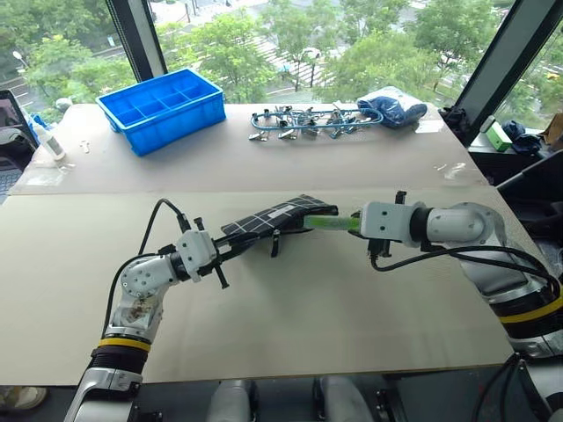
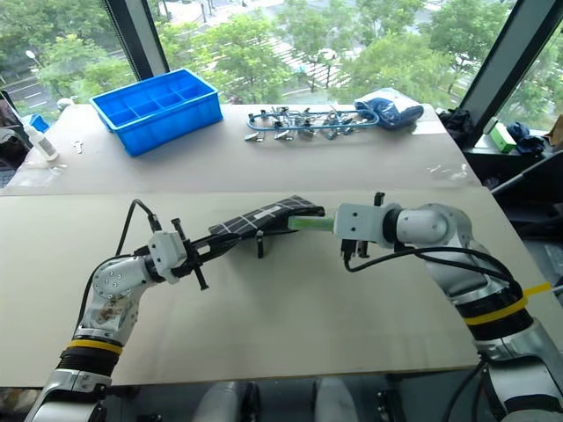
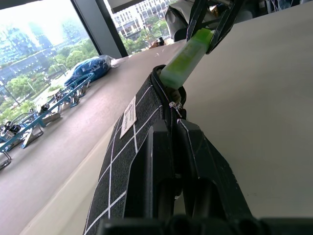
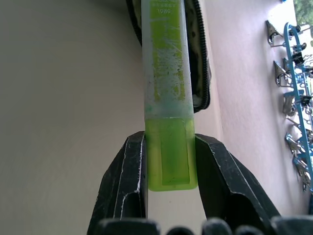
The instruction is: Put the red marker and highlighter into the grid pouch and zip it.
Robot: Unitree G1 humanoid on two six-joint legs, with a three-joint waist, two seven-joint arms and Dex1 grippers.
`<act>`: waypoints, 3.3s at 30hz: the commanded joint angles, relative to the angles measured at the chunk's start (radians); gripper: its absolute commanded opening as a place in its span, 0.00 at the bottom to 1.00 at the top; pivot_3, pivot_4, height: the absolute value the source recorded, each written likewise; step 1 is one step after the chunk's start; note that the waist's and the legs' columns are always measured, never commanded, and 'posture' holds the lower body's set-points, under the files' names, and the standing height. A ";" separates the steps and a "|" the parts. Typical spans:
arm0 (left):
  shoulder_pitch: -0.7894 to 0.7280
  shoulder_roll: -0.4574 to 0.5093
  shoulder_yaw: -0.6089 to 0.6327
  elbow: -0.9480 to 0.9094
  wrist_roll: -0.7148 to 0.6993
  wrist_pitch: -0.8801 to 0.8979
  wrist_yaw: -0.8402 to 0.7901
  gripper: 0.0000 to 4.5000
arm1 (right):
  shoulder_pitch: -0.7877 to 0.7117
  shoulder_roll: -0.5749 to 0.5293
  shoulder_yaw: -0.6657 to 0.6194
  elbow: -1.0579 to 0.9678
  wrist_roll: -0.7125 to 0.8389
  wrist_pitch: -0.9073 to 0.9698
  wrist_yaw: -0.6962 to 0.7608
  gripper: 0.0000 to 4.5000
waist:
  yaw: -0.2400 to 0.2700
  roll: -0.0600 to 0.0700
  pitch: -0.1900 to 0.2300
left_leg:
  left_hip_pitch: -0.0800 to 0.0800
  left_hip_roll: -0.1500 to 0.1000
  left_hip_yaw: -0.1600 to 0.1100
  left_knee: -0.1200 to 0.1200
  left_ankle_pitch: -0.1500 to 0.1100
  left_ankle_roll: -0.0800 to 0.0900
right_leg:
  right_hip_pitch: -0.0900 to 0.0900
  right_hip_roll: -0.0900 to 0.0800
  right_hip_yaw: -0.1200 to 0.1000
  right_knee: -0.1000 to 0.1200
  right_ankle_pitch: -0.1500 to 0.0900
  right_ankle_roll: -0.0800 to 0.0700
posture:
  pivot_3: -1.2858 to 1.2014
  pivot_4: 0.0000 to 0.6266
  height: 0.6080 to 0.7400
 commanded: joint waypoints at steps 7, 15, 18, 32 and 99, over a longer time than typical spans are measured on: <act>-0.024 -0.001 -0.004 -0.003 -0.001 -0.025 -0.012 0.00 | -0.120 0.096 0.063 0.081 -0.135 -0.146 -0.056 0.22 | -0.001 0.000 0.000 | 0.001 0.000 0.000 0.000 0.000 0.000 | 0.000 0.001 0.000 0.001 0.000 0.000 | 0.52 0.24 1.00; -0.056 -0.012 -0.013 0.031 0.002 -0.033 -0.026 0.00 | -0.166 0.226 0.133 0.116 -0.181 -0.300 -0.086 0.22 | -0.002 0.000 0.000 | 0.000 0.000 0.001 0.000 0.001 -0.001 | 0.000 0.000 0.000 0.001 0.000 0.000 | 0.52 0.24 1.00; -0.058 -0.017 -0.016 0.037 0.002 -0.039 -0.030 0.00 | -0.157 0.270 0.149 0.141 -0.192 -0.385 -0.127 0.22 | -0.002 0.000 0.000 | 0.000 0.000 0.001 0.000 0.001 -0.002 | 0.000 0.000 0.000 0.001 0.000 0.000 | 0.52 0.24 1.00; -0.049 -0.020 -0.015 0.032 0.003 -0.045 -0.030 0.00 | -0.214 0.204 -0.095 0.284 -0.020 -0.241 -0.102 0.73 | -0.001 0.000 0.000 | 0.000 0.000 0.001 0.000 0.002 -0.003 | 0.000 0.000 0.000 0.001 0.000 0.000 | 0.52 0.24 1.00; -0.052 -0.035 -0.024 0.049 0.006 -0.056 -0.027 0.00 | -0.034 0.061 -0.232 0.193 0.454 0.606 -0.057 0.01 | -0.004 0.000 0.000 | -0.001 0.001 -0.001 0.000 -0.001 0.002 | 0.000 0.001 0.000 -0.001 0.003 0.000 | 0.52 0.24 1.00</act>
